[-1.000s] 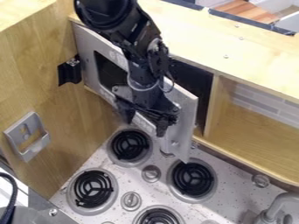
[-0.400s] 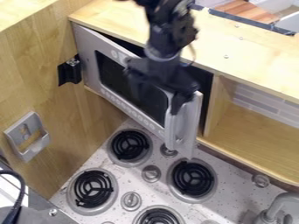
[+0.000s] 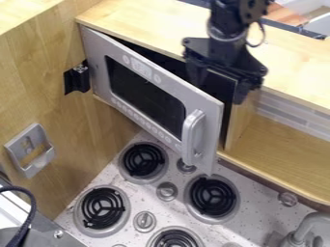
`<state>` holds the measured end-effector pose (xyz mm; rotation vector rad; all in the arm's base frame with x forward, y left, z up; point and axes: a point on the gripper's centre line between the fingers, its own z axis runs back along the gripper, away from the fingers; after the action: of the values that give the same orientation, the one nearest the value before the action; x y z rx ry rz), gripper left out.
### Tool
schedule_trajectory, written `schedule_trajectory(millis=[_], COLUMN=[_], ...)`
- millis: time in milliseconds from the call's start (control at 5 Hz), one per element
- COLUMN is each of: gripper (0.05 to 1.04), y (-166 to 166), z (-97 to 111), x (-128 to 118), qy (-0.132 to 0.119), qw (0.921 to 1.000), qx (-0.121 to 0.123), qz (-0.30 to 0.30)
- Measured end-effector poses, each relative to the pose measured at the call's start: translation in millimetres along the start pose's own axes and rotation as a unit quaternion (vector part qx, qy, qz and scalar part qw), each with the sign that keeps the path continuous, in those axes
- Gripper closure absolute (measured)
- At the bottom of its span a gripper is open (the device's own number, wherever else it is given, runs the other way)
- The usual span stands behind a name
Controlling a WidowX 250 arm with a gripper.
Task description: Open microwave
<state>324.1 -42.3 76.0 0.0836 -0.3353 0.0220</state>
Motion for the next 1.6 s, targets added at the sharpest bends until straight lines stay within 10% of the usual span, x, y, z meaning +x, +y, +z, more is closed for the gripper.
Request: schedule_trajectory(millis=[800,1600], gripper=[0.083,0.083], y=[-17,25], z=[-40,-62], x=[9,-35], qy=[0.028,0.081], qw=[0.9994,0.995], qx=[-0.008,0.02], qz=[-0.017,0.054])
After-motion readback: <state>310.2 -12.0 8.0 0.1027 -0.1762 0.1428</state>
